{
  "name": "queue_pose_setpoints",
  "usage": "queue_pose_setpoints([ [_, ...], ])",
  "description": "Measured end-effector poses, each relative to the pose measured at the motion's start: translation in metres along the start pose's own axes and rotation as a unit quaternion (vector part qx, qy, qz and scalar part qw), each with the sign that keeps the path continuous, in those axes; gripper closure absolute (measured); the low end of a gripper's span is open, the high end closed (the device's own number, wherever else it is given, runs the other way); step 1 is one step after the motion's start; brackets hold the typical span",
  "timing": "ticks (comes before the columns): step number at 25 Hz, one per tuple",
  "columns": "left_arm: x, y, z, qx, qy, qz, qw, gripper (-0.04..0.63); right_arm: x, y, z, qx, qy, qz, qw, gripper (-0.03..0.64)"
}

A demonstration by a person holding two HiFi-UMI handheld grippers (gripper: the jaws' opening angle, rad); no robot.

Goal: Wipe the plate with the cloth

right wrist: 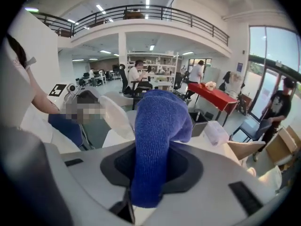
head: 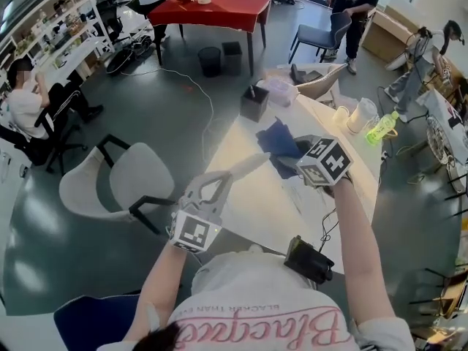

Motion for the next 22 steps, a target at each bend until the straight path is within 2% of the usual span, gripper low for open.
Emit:
queue_pose_setpoints([
  [4,-0.005,0.014,0.002,0.026,-0.004,0.109,0.9936,0.580,-0.003,0.002,0.011,-0.046,-0.040,-0.023,0.998,0.506],
  [7,-0.008,0.023,0.002,0.039,-0.004,0.183,0.9823,0.580,-0.003,0.010,0.019,-0.064,-0.081,-0.045,0.994,0.505],
  [11,-0.006,0.032,0.001,0.051,-0.008,0.254,0.9657,0.580,-0.004,0.029,0.029,-0.070,-0.134,-0.067,0.986,0.505],
  [14,0.000,0.037,0.000,0.058,-0.017,0.289,0.9554,0.580,-0.004,0.042,0.038,-0.079,-0.173,-0.085,0.978,0.505],
  [19,0.009,0.043,-0.001,0.064,-0.031,0.309,0.9484,0.580,0.000,0.058,0.052,-0.103,-0.232,-0.120,0.960,0.505],
  [22,0.012,0.045,-0.002,0.067,-0.037,0.318,0.9449,0.580,0.003,0.062,0.056,-0.119,-0.244,-0.122,0.955,0.505],
])
Point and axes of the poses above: the fingertips, and each gripper's own axes: z backward along the fingers, y to its left, x out of its top, the point moved 6 cm from there along z, backward along the fingers, and after that the axes turned 6 degrees about -z, right-handed, at the moved point
